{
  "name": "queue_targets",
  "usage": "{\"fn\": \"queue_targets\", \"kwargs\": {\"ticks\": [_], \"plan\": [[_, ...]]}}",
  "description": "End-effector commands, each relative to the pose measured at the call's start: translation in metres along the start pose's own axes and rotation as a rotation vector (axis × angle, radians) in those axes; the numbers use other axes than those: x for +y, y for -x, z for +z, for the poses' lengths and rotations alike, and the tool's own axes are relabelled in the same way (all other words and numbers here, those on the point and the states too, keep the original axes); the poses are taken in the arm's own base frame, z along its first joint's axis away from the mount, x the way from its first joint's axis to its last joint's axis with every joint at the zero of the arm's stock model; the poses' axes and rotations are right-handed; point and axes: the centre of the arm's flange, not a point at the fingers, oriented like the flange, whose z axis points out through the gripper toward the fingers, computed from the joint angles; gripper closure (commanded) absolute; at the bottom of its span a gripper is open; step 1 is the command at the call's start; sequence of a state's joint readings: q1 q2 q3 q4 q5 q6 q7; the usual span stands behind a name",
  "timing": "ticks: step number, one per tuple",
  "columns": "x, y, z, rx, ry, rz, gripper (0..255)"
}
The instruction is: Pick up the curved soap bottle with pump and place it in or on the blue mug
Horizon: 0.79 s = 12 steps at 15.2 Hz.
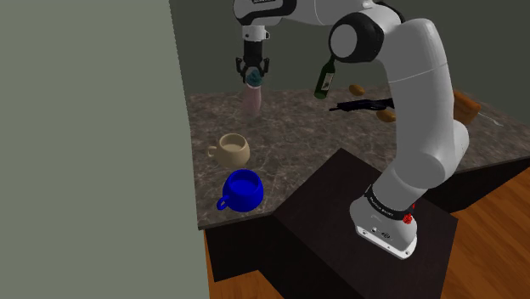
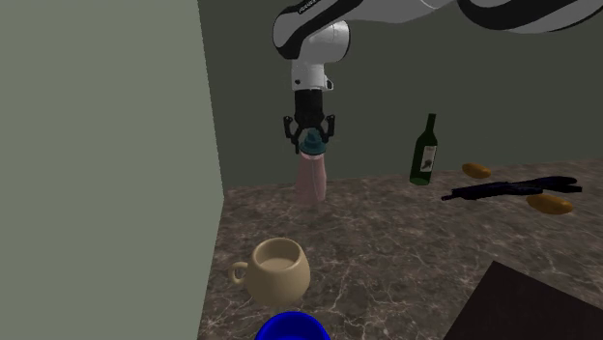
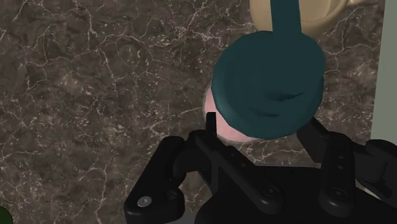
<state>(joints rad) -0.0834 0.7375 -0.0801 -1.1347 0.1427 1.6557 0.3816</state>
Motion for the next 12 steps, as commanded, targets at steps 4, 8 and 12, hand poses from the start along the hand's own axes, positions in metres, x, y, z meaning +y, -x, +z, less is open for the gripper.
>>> {"fn": "queue_targets", "kwargs": {"ticks": [4, 8, 12], "plan": [[0.0, 0.006, -0.026, 0.0, 0.0, 0.0, 255], [-0.012, 0.044, -0.024, 0.0, 0.0, 0.0, 255], [-0.028, 0.094, -0.018, 0.0, 0.0, 0.0, 255]]}}
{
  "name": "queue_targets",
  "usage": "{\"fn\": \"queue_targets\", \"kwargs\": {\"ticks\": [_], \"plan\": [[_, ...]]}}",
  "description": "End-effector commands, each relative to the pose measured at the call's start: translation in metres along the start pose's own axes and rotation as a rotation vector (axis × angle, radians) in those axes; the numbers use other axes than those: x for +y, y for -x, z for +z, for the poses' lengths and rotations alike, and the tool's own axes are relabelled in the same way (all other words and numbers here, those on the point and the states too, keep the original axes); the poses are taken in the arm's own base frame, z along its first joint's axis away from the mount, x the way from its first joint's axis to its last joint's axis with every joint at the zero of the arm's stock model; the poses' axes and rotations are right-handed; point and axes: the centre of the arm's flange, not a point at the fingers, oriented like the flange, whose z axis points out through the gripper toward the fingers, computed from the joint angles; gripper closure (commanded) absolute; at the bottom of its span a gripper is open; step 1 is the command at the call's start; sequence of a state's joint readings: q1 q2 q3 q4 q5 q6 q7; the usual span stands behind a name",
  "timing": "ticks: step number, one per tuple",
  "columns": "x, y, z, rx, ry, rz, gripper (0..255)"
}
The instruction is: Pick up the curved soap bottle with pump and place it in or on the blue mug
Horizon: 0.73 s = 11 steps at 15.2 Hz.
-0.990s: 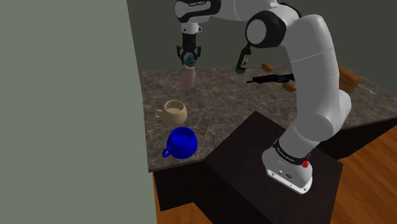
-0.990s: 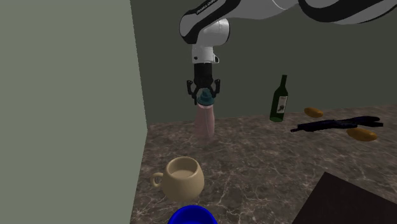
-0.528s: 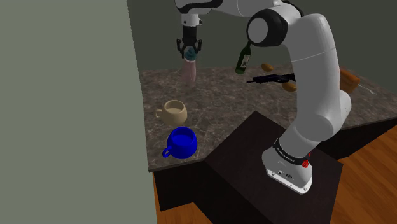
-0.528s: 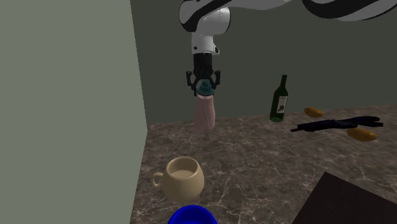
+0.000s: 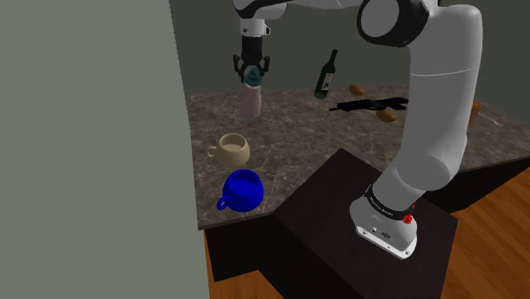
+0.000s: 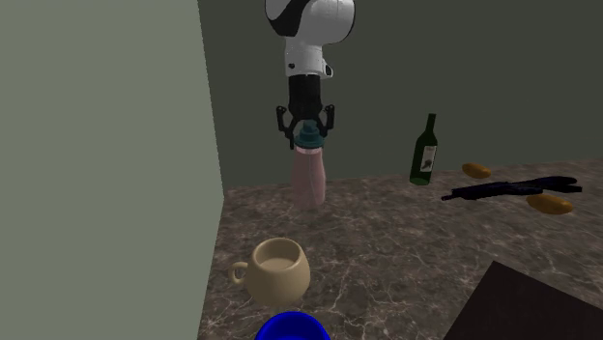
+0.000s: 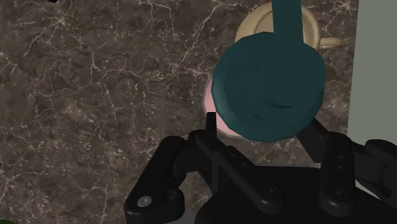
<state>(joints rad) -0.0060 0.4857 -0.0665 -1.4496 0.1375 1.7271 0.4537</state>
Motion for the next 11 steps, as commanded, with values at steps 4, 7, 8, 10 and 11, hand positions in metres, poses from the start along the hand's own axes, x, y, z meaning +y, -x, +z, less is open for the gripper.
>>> {"fn": "queue_targets", "kwargs": {"ticks": [4, 7, 8, 10, 11], "plan": [[-0.02, 0.063, 0.008, 0.0, 0.0, 0.0, 255], [-0.032, 0.101, 0.012, 0.0, 0.0, 0.0, 255], [-0.036, 0.113, 0.013, 0.0, 0.0, 0.0, 255], [-0.044, 0.138, 0.016, 0.0, 0.0, 0.0, 255], [-0.048, 0.151, 0.017, 0.0, 0.0, 0.0, 255]]}}
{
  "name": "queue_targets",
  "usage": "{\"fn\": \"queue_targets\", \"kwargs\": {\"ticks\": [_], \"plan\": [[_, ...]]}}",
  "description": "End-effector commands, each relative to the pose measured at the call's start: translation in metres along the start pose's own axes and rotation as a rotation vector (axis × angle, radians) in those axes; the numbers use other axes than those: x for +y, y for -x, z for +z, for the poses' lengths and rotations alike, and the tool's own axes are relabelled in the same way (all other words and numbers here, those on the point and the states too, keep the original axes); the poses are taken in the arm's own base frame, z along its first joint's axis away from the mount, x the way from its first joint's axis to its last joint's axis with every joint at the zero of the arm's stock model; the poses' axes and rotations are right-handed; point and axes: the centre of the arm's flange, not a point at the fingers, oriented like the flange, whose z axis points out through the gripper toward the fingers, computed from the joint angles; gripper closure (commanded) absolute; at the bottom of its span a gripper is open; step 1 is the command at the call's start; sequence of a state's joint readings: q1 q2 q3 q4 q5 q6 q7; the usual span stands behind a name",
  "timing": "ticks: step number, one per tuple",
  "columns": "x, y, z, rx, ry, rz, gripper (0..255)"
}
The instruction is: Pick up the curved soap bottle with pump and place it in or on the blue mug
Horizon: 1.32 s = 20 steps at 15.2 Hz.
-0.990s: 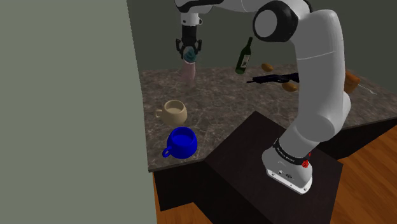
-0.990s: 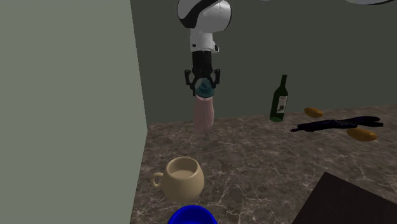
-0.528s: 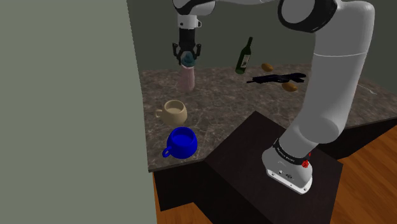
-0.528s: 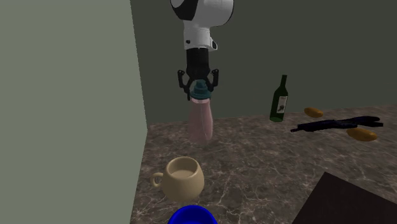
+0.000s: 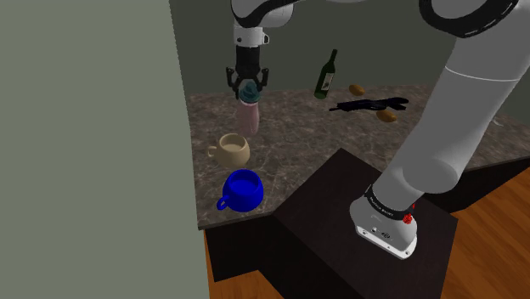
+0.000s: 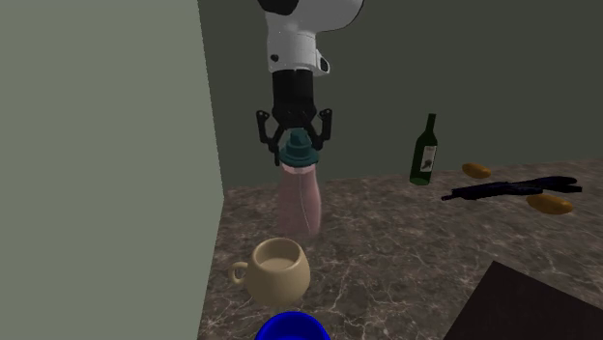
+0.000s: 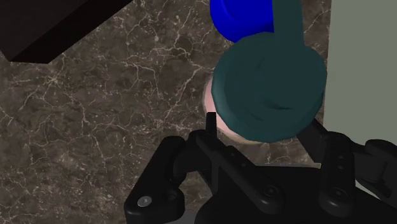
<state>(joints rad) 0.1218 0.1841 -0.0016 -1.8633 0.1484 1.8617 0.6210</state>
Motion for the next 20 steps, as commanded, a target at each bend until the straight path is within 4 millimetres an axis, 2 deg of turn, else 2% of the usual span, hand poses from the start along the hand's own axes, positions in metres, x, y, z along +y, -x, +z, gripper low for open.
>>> {"fn": "queue_targets", "kwargs": {"ticks": [1, 11, 12, 20], "plan": [[-0.008, 0.026, 0.0, 0.0, 0.0, 0.001, 255], [-0.048, 0.151, 0.014, 0.0, 0.0, 0.001, 255], [-0.054, 0.171, 0.016, 0.0, 0.0, 0.001, 255], [-0.054, 0.161, 0.057, 0.0, 0.0, 0.001, 255]]}}
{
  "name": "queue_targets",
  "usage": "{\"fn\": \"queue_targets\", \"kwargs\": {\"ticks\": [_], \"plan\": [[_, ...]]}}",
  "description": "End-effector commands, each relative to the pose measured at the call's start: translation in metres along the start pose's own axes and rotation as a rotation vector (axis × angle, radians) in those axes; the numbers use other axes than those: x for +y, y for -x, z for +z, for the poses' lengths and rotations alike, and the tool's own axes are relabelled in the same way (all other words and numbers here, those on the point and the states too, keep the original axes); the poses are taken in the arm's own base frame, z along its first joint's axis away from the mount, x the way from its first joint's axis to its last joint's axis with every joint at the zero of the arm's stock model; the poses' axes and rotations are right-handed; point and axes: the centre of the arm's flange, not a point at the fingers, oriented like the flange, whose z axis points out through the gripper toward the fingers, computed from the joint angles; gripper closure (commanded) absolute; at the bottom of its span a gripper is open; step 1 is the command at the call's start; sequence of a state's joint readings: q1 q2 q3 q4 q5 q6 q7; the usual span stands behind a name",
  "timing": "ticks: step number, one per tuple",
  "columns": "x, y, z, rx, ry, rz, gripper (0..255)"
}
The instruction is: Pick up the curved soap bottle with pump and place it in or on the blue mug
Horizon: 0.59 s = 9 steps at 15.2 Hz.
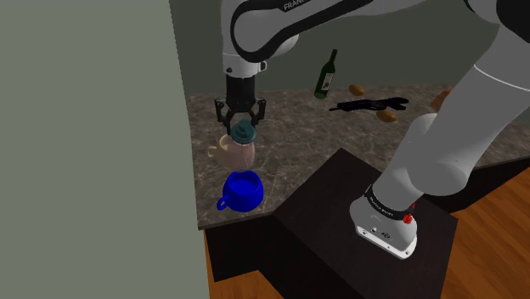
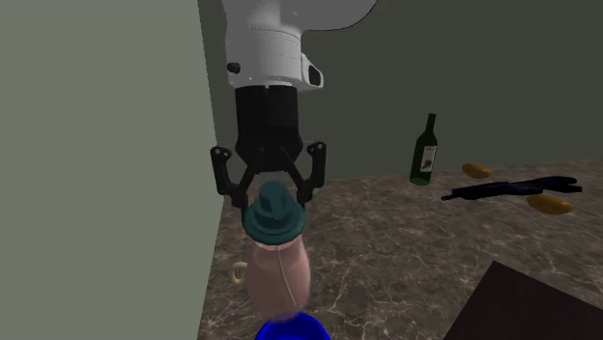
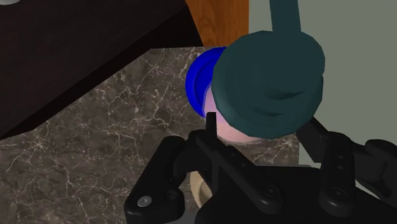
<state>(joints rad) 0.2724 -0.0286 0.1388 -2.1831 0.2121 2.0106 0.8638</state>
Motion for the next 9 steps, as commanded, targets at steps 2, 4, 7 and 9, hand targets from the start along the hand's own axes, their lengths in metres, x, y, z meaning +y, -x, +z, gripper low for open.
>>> {"fn": "queue_targets", "kwargs": {"ticks": [2, 4, 7, 9], "plan": [[-0.001, -0.003, 0.015, 0.0, -0.001, 0.0, 255], [-0.001, -0.005, 0.026, 0.0, -0.001, 0.0, 255], [-0.001, -0.009, 0.041, 0.0, -0.001, 0.0, 255], [-0.001, -0.011, 0.051, 0.0, -0.001, 0.0, 255]]}}
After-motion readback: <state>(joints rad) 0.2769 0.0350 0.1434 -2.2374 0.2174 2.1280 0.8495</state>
